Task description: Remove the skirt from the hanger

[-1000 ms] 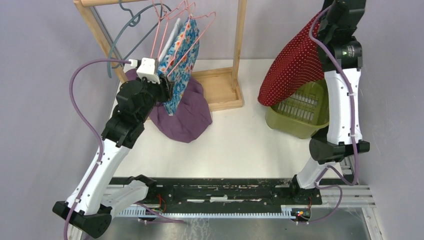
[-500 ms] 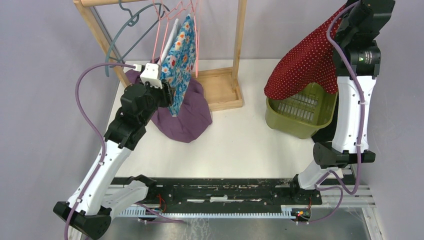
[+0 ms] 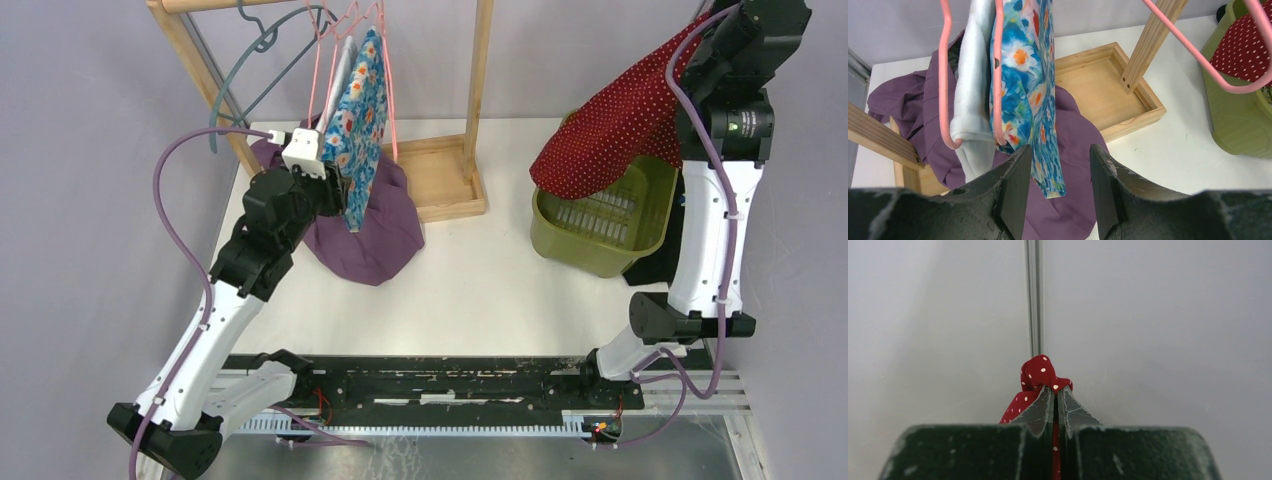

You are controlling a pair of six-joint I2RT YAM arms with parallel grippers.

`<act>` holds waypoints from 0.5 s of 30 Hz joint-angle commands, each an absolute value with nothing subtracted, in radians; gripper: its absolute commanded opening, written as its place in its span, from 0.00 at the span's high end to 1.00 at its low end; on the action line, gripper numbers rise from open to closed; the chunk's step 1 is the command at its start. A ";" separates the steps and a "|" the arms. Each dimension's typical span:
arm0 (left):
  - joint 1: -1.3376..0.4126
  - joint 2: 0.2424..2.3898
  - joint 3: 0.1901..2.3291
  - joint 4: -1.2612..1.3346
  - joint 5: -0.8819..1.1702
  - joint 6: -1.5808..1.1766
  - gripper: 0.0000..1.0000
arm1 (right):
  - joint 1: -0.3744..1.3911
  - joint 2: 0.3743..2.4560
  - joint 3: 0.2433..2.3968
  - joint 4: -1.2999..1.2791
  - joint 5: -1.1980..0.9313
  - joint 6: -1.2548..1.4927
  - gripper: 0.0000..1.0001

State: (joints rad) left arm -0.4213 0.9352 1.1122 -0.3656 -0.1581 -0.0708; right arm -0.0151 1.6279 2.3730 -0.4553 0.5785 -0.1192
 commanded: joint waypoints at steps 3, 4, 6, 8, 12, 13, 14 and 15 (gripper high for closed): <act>-0.422 0.923 1.094 -0.320 -0.151 -0.113 0.47 | -0.039 1.546 2.352 -0.313 0.666 -0.216 0.99; -0.422 0.923 1.093 -0.319 -0.150 -0.112 0.47 | -0.041 1.534 2.337 -0.300 0.678 -0.231 0.99; -0.421 0.923 1.091 -0.318 -0.146 -0.114 0.47 | -0.047 1.506 2.299 -0.280 0.683 -0.242 0.99; -0.421 0.922 1.087 -0.313 -0.145 -0.115 0.47 | -0.048 1.482 2.265 -0.275 0.670 -0.228 0.99; -0.421 0.923 1.082 -0.310 -0.136 -0.118 0.47 | -0.048 1.477 2.230 -0.323 0.610 -0.161 0.99; -0.423 0.923 1.080 -0.310 -0.133 -0.118 0.47 | -0.048 1.480 2.221 -0.338 0.595 -0.142 0.99; -0.421 0.920 1.077 -0.311 -0.132 -0.120 0.47 | -0.048 1.482 2.210 -0.350 0.581 -0.121 0.99; -0.422 0.917 1.074 -0.312 -0.132 -0.121 0.47 | -0.048 1.484 2.198 -0.360 0.563 -0.100 0.99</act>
